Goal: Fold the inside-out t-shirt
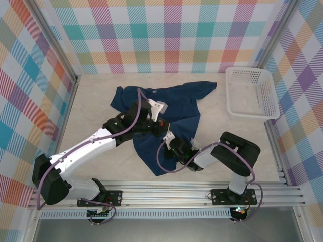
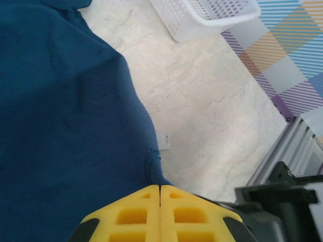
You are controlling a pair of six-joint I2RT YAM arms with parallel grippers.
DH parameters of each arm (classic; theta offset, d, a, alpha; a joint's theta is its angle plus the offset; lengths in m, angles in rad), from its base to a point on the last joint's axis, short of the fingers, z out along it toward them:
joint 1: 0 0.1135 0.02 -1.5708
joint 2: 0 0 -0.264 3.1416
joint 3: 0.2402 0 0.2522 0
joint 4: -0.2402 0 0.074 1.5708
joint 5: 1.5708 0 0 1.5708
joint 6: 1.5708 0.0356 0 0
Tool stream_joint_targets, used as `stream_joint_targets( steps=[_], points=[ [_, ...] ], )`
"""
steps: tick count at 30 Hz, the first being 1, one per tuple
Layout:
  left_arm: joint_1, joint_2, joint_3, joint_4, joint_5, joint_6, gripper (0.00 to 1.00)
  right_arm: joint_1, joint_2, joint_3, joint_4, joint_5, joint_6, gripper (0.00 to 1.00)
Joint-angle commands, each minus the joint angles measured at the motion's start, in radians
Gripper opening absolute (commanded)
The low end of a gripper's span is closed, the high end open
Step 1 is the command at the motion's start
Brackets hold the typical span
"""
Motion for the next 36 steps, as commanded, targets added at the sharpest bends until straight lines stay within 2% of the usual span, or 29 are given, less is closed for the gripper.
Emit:
stream_joint_targets(
  steps=[1,5,9,15,20,28,30,34,36],
  points=[
    [0.016,-0.052,0.021,-0.021,0.055,0.027,0.0,-0.01,0.037,0.076,0.041,-0.056,0.011,0.12],
    [0.017,-0.059,0.023,-0.044,0.057,0.045,0.0,-0.04,0.047,0.091,0.056,-0.055,0.028,0.11],
    [0.017,-0.077,0.019,-0.068,0.02,0.082,0.0,-0.113,0.005,0.048,0.094,-0.149,0.054,0.12],
    [0.018,-0.091,0.025,-0.112,-0.077,0.149,0.0,-0.15,-0.048,0.018,0.089,-0.314,-0.034,0.13],
    [0.019,-0.125,0.008,-0.102,-0.054,0.182,0.0,-0.211,-0.068,0.025,0.037,-0.395,-0.032,0.13],
    [0.016,-0.111,0.045,-0.042,0.212,0.107,0.0,-0.209,0.007,0.148,-0.064,-0.269,0.05,0.12],
    [0.017,-0.092,0.059,-0.041,0.215,0.09,0.0,-0.187,0.015,0.169,-0.076,-0.21,0.038,0.12],
    [0.016,-0.037,0.097,-0.015,0.135,-0.003,0.0,-0.122,0.046,0.199,-0.078,-0.089,-0.014,0.13],
    [0.017,-0.013,0.122,0.013,0.128,-0.042,0.0,-0.114,0.07,0.196,-0.056,-0.057,0.011,0.14]
  ],
)
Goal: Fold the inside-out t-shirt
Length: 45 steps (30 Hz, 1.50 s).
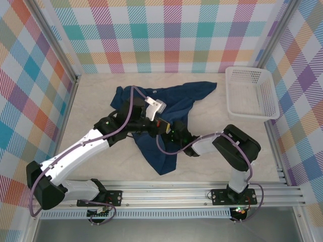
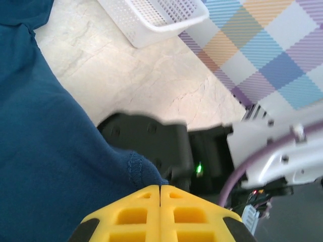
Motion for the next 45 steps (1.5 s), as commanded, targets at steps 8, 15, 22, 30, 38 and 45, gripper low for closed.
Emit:
stream_joint_targets(
  steps=[8,15,22,30,38,45],
  points=[
    [-0.02,0.045,0.138,0.103,0.09,-0.114,0.0,0.023,0.095,0.134,-0.142,0.169,0.052,0.2],
    [-0.022,-0.044,0.094,0.073,0.075,-0.106,0.0,-0.033,0.087,0.201,-0.266,0.186,0.149,0.27],
    [-0.021,-0.087,0.119,-0.061,-0.192,-0.029,0.0,-0.059,0.009,0.117,-0.179,0.046,0.083,0.36],
    [-0.019,-0.068,0.122,-0.076,-0.228,-0.006,0.0,-0.1,-0.082,0.003,-0.115,-0.036,0.068,0.42],
    [-0.021,-0.102,0.138,0.052,0.029,-0.064,0.0,-0.113,0.027,0.18,-0.274,0.092,0.121,0.44],
    [-0.027,-0.073,0.218,0.051,0.066,-0.069,0.0,-0.123,0.103,0.305,-0.369,0.119,0.129,0.49]
  ],
)
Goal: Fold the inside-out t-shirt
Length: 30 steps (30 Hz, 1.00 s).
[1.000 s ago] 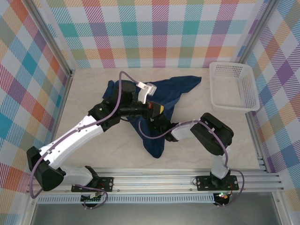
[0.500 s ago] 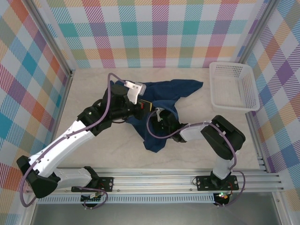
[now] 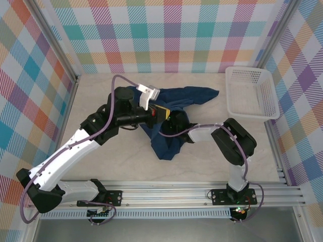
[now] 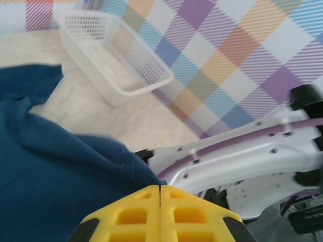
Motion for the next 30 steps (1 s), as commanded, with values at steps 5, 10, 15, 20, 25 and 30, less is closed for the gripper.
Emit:
stream_joint_targets(
  steps=[5,10,15,20,25,30],
  points=[
    [-0.014,-0.034,0.047,0.053,0.044,-0.007,0.0,-0.039,0.049,0.108,-0.169,0.021,0.064,0.52],
    [-0.015,-0.034,0.07,0.084,0.043,-0.008,0.0,-0.041,0.121,0.23,-0.339,0.039,0.105,0.58],
    [-0.014,0.0,0.146,0.078,0.012,0.012,0.0,-0.041,0.201,0.353,-0.5,0.056,0.148,0.63],
    [-0.014,0.021,0.217,0.072,-0.016,0.036,0.0,-0.041,0.238,0.411,-0.542,0.063,0.152,0.67],
    [-0.014,0.05,0.258,0.042,0.001,0.049,0.0,-0.041,0.279,0.511,-0.591,0.079,0.104,0.71],
    [-0.015,0.055,0.267,0.033,-0.009,0.055,0.0,-0.041,0.336,0.609,-0.682,0.074,0.065,0.73]
  ],
)
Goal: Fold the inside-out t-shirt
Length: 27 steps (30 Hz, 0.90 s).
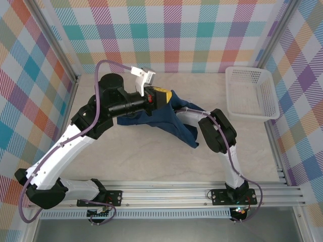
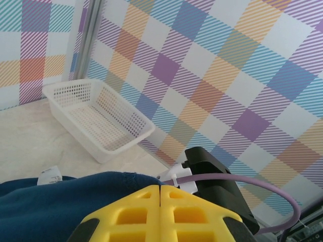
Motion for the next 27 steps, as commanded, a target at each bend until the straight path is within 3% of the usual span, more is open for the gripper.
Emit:
stream_joint_targets(
  steps=[1,7,15,17,20,27],
  points=[
    [-0.013,-0.006,0.043,0.01,-0.001,0.024,0.0,-0.002,0.039,0.057,-0.104,0.009,-0.033,0.74],
    [-0.013,-0.03,0.089,-0.002,-0.037,0.061,0.0,-0.002,0.082,0.1,-0.183,0.003,-0.048,0.82],
    [-0.012,-0.038,0.107,-0.013,-0.066,0.088,0.0,-0.003,0.145,0.175,-0.264,-0.009,-0.058,0.79],
    [-0.012,-0.048,0.094,-0.017,-0.092,0.096,0.0,-0.005,0.142,0.172,-0.262,-0.009,-0.06,0.72],
    [-0.01,-0.068,0.069,-0.017,-0.16,0.104,0.0,-0.011,0.145,0.17,-0.26,-0.039,-0.067,0.46],
    [-0.001,-0.109,-0.006,-0.034,-0.383,0.116,0.0,-0.019,0.052,0.082,-0.172,-0.07,-0.116,0.02]
  ],
)
